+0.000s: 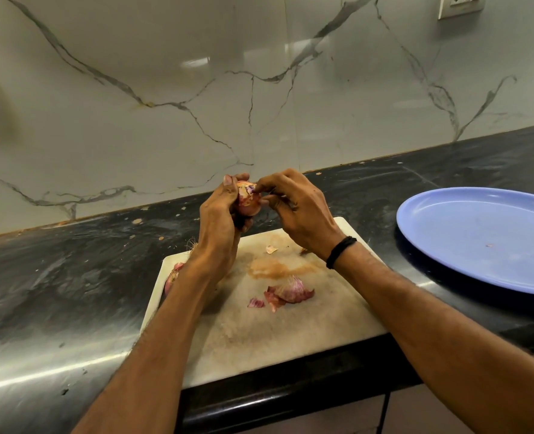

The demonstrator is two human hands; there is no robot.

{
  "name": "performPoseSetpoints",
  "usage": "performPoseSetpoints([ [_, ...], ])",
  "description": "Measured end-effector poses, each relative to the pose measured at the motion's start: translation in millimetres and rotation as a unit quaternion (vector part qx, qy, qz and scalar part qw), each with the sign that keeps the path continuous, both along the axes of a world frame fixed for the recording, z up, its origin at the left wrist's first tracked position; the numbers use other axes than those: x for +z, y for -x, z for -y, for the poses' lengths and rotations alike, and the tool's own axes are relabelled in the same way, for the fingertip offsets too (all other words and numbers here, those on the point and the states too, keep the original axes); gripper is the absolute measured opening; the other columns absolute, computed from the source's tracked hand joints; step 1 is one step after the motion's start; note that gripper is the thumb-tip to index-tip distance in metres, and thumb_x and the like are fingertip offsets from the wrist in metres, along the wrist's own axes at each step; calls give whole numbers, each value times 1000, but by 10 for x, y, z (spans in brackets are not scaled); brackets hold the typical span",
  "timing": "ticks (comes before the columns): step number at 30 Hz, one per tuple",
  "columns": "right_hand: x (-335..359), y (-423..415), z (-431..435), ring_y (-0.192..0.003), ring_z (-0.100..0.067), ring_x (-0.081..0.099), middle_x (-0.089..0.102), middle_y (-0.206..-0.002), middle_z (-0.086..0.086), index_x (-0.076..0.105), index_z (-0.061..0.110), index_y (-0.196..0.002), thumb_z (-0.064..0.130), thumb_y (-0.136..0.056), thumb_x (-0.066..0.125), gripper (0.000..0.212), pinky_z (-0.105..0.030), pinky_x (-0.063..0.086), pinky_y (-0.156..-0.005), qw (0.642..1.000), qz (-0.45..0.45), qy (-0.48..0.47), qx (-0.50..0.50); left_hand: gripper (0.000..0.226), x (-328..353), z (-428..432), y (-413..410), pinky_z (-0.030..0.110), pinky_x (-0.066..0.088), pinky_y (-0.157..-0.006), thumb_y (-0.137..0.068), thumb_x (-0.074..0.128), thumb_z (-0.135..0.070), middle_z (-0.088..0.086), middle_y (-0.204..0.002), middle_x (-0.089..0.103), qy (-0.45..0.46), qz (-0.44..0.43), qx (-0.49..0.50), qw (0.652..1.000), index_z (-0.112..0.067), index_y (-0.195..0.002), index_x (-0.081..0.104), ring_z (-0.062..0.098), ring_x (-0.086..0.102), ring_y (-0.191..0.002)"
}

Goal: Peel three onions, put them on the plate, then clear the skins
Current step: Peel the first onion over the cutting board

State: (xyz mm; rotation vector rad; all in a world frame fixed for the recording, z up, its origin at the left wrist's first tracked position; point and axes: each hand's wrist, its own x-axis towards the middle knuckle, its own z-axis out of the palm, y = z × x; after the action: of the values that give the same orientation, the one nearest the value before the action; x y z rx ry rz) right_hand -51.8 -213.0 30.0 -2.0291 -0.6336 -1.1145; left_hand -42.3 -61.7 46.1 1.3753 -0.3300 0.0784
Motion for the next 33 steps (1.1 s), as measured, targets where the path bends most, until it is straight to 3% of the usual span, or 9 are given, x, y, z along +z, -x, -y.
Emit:
performPoseSetpoints([
  [6,3,10,11,-90,-18,58,61,-102,-11,66,6,-104,12,-95,52,18,-30,56,-75,1000,11,15,-9,44,13,6,44,24,46,-55,-108,34,-41,13,-108,65,-13,-9,-8,1000,-11,-125,62,11,61,-74],
  [9,-8,-1,1,-85,-19,58,61,-99,-10,63,3,-106,6,-96,49,17,-30,56,-72,1000,1,14,-13,46,21,21,67,25,45,-55,-109,32,-41,13,-107,66,-11,-19,-10,1000,-10,-124,62,15,59,-77],
  [13,10,-1,3,-76,-7,52,56,-91,2,59,2,-101,3,-97,48,12,-11,45,-69,1000,-3,-15,-26,50,44,35,107,24,44,-55,-110,28,-40,13,-107,66,4,-37,-20,999,-8,-126,63,16,57,-78],
  [16,15,15,-4,-72,1,51,56,-86,1,58,0,-97,1,-96,48,9,-6,42,-64,999,-5,-41,-32,51,60,40,134,24,44,-57,-110,26,-39,13,-106,68,16,-45,-35,998,-8,-125,63,15,60,-79],
  [22,19,18,-20,-73,-11,53,56,-85,3,58,1,-95,1,-95,50,8,-5,41,-66,997,14,-53,-60,54,55,43,144,23,46,-57,-109,26,-42,12,-105,70,10,-49,-48,998,-7,-124,65,16,62,-81],
  [24,26,26,-19,-73,-12,53,58,-85,2,59,1,-95,3,-96,51,8,-7,42,-66,996,25,-60,-68,53,64,42,156,24,43,-57,-109,27,-42,10,-102,70,-5,-41,-50,998,-7,-120,66,17,61,-82],
  [29,32,33,-9,-73,-18,58,62,-84,-6,58,1,-96,5,-97,51,8,-27,52,-64,994,35,-74,-73,41,24,37,127,27,47,-65,-109,33,-39,10,-107,70,-65,-1,-18,998,-20,-109,70,21,63,-91],
  [33,56,64,-17,-70,-18,59,60,-83,-6,57,0,-95,9,-99,47,14,-29,53,-63,993,44,-92,-59,35,16,19,114,22,49,-64,-108,36,-31,0,-104,71,-99,38,-9,994,-25,-110,71,13,65,-87],
])
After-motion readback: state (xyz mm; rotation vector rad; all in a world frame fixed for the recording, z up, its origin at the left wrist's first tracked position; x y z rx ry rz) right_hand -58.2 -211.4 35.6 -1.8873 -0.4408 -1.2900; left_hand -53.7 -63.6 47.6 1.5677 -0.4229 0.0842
